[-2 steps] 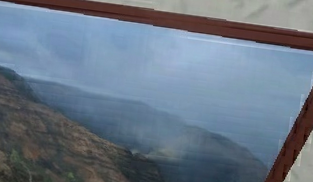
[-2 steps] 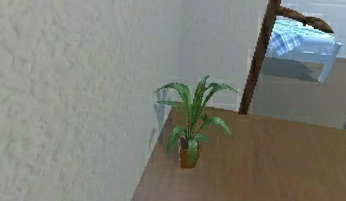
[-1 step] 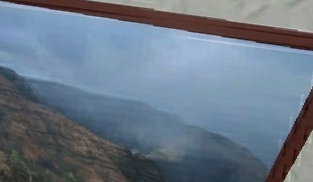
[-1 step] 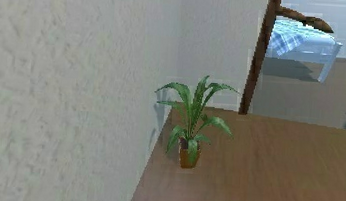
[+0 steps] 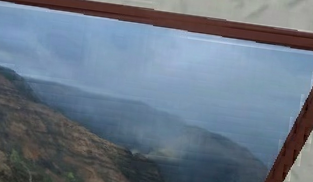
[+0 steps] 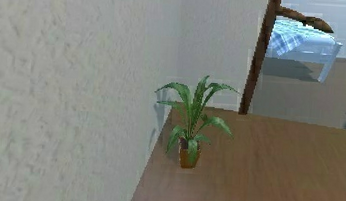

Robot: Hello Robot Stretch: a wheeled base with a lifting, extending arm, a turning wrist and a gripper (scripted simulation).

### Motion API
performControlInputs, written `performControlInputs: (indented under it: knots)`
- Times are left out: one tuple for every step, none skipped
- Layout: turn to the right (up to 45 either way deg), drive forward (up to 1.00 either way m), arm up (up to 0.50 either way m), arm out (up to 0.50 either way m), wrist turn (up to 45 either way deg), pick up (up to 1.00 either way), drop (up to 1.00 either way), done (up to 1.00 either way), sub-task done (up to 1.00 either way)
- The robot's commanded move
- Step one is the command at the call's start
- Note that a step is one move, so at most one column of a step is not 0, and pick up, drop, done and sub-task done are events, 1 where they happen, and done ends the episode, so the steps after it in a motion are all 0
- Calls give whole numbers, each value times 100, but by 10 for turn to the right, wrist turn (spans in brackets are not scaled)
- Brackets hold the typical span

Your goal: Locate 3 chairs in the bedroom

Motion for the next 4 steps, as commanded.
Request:
performControlInputs:
  knots:
    - [-450, 0, 0, 0, 0, 0, 0, 0, 0]
    - [-60, 0, 0, 0, 0, 0, 0, 0, 0]
    - [0, 30, 0, 0, 0, 0, 0, 0, 0]
    - [-240, 0, 0, 0, 0, 0, 0, 0, 0]
